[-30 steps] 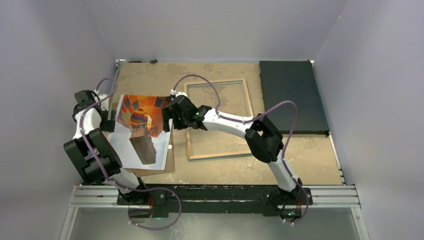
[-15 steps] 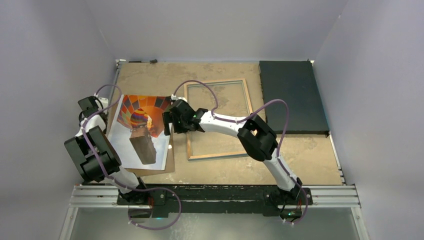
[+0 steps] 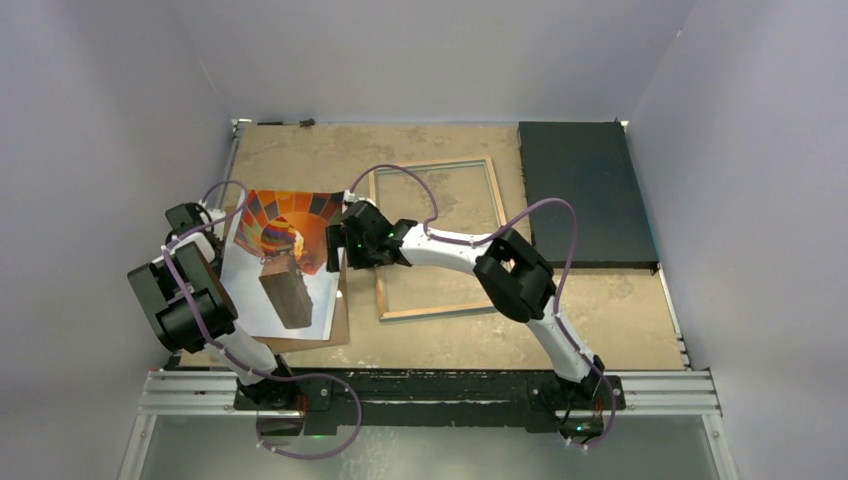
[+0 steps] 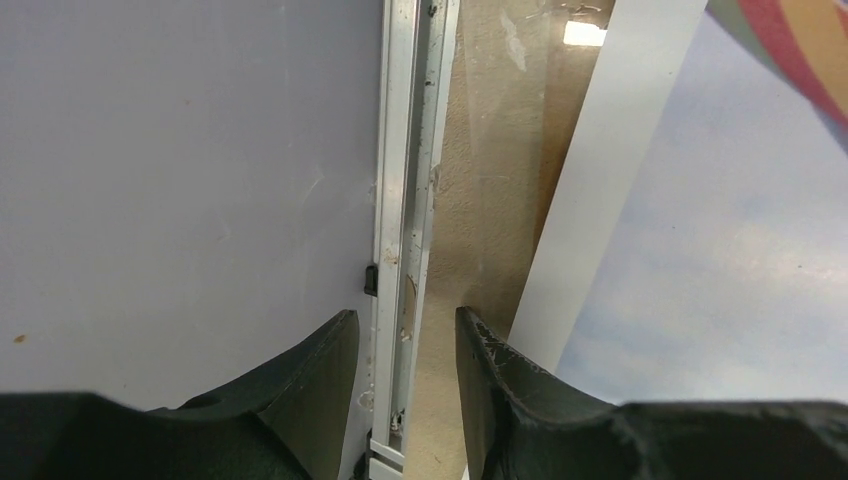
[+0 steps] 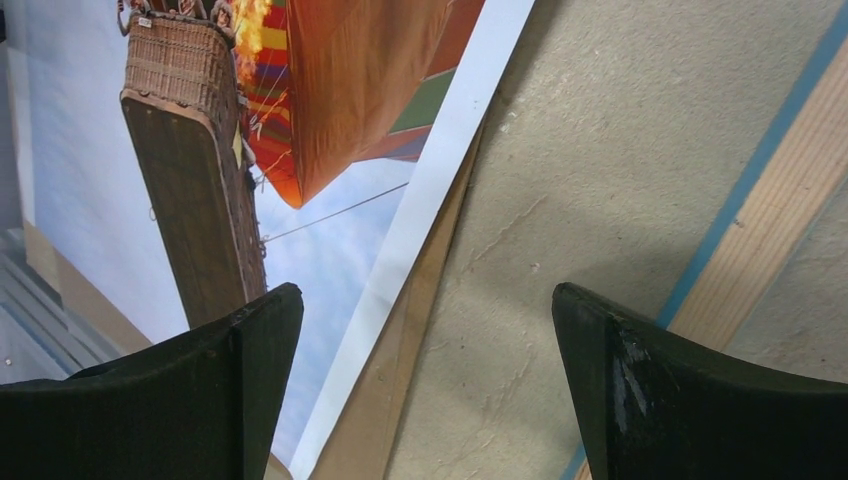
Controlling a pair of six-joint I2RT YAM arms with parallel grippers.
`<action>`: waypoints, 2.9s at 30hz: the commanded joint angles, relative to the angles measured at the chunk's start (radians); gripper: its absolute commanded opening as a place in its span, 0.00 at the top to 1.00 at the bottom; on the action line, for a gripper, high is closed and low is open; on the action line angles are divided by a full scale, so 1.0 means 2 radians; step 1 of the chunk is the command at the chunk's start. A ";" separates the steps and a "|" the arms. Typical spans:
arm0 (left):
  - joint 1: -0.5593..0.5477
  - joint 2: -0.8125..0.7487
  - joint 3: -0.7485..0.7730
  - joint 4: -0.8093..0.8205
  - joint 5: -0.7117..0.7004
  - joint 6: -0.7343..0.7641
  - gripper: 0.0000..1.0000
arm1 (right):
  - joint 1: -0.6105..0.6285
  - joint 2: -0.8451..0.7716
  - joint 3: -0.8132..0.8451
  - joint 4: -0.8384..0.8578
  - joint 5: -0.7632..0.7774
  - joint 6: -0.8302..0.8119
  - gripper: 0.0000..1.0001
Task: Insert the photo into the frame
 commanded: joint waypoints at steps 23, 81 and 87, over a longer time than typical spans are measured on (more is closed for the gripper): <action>0.002 0.019 -0.023 -0.109 0.165 -0.001 0.77 | 0.009 0.022 -0.010 -0.003 -0.124 0.036 0.05; -0.038 0.010 -0.050 -0.114 0.192 0.008 0.97 | -0.025 -0.055 -0.061 0.165 -0.269 0.132 0.06; -0.047 0.005 -0.051 -0.110 0.184 0.002 0.97 | -0.025 -0.044 -0.063 0.108 -0.257 0.126 0.05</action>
